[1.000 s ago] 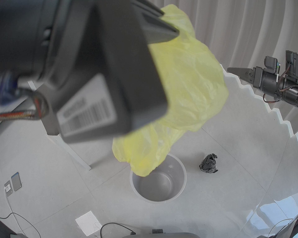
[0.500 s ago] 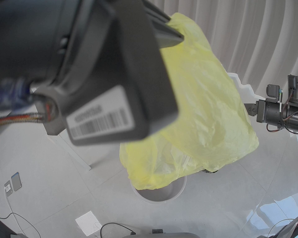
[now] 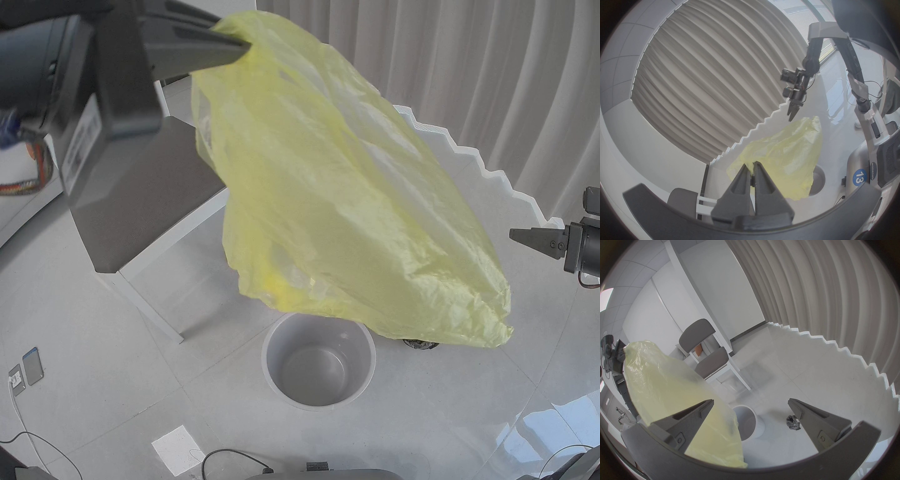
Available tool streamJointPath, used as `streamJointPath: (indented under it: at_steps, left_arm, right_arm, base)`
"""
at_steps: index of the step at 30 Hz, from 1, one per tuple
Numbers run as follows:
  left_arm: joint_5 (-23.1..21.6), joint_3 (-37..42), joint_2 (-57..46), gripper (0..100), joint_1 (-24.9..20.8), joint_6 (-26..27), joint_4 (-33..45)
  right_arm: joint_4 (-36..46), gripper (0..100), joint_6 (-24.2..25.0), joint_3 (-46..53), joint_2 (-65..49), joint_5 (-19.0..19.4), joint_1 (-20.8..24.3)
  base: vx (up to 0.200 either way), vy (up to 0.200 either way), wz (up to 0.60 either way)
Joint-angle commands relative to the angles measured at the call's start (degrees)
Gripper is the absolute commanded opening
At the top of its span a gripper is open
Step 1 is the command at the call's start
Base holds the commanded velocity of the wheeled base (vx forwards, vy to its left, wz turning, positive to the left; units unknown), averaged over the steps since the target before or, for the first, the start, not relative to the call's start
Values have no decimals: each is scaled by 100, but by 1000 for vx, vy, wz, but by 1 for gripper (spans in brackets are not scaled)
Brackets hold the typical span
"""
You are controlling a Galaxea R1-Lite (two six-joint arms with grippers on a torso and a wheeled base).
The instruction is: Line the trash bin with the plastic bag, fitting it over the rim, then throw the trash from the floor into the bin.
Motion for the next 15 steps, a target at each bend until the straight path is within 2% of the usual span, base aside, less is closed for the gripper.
streamJointPath:
  at_steps: [1, 7, 10, 15]
  left_arm:
    - [-4, -1, -148, 0, 128, 6, -6]
    - [5, -36, -210, 0, 286, 15, -41]
    - [5, -45, -245, 0, 347, 15, -50]
    - [5, -45, -289, 0, 374, 15, -50]
  right_arm:
    - [26, 100, -10, 73, -306, 6, 13]
    - [123, 100, -124, 539, -605, 6, 479]
    - [114, 100, -185, 908, -736, -3, 884]
    - [114, 100, -194, 1119, -728, -29, 1209]
  base:
    - [0, 0, 0]
    - [0, 0, 0]
    - [0, 0, 0]
    - [0, 0, 0]
